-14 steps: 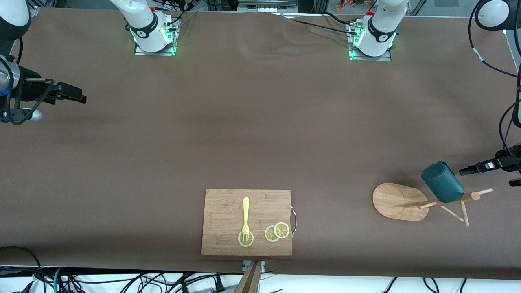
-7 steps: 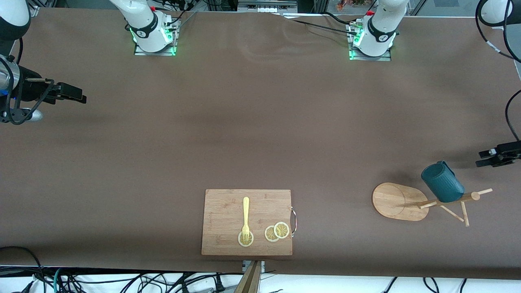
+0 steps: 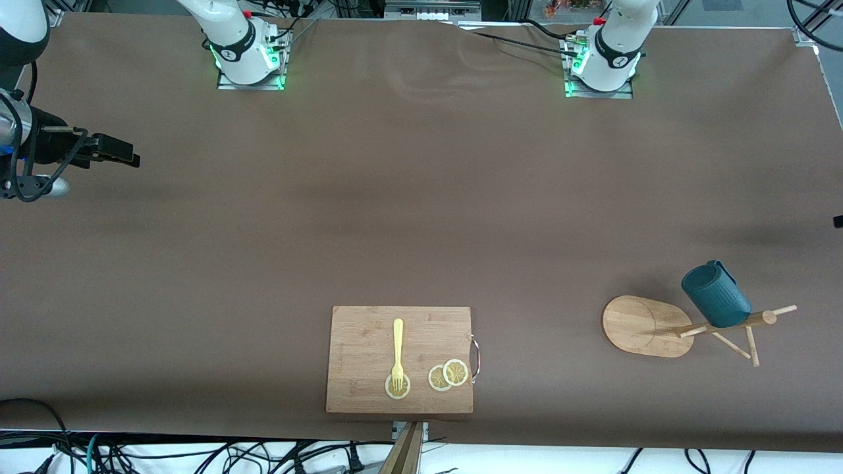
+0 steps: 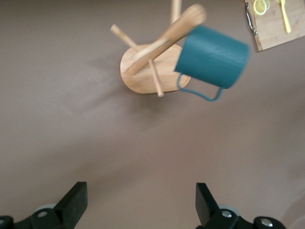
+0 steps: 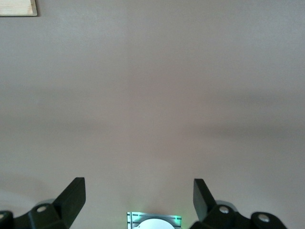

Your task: Pass cup and hang on rack

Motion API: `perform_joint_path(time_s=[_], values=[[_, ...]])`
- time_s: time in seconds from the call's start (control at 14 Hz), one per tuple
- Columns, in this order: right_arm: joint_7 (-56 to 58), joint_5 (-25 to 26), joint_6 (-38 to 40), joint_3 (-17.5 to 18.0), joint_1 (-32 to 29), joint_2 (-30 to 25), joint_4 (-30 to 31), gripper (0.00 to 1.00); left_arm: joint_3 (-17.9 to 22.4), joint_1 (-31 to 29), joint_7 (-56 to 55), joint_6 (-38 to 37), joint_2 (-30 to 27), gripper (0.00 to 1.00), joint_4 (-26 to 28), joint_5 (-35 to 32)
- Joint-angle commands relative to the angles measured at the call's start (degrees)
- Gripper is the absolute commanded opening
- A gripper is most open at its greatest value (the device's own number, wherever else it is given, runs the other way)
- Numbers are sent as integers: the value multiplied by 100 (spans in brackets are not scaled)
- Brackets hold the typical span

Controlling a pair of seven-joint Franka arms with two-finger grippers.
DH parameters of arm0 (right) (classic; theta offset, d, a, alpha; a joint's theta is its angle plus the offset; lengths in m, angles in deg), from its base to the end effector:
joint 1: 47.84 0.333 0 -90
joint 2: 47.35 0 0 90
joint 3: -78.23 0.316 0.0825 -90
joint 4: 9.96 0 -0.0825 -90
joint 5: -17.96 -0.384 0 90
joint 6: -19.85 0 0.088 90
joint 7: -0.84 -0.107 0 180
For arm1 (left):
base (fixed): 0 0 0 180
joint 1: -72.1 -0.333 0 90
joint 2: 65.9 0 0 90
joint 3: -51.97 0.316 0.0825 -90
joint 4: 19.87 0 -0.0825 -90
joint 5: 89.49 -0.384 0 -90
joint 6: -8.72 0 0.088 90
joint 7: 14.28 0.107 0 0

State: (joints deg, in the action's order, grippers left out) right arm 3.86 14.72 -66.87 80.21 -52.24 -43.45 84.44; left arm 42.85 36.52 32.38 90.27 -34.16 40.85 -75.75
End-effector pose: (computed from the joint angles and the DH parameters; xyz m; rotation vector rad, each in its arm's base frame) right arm 0.5602 -0.0179 0.5466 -3.0580 -0.0124 0.3054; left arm 0.6156 0.3095 0.5116 2.7302 -0.4831 0.0692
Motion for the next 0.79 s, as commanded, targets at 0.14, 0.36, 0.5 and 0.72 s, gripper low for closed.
perform_joint_path(time_s=[0.14,0.36,0.5,0.72], values=[[50,-80,94,30,-34,-3,-18,100,69,717,-225,-367,-1106,100,133,-792],[50,-80,94,48,-26,-3,-18,100,60,1454,-1103,-711,-1564,100,133,-1215],[7,-80,94,57,-17,-12,-18,100,130,2208,-2016,-729,-1959,100,386,-1347],[-11,-80,94,57,-17,-12,-18,100,165,2994,-3519,-668,-2609,100,1237,-1770]])
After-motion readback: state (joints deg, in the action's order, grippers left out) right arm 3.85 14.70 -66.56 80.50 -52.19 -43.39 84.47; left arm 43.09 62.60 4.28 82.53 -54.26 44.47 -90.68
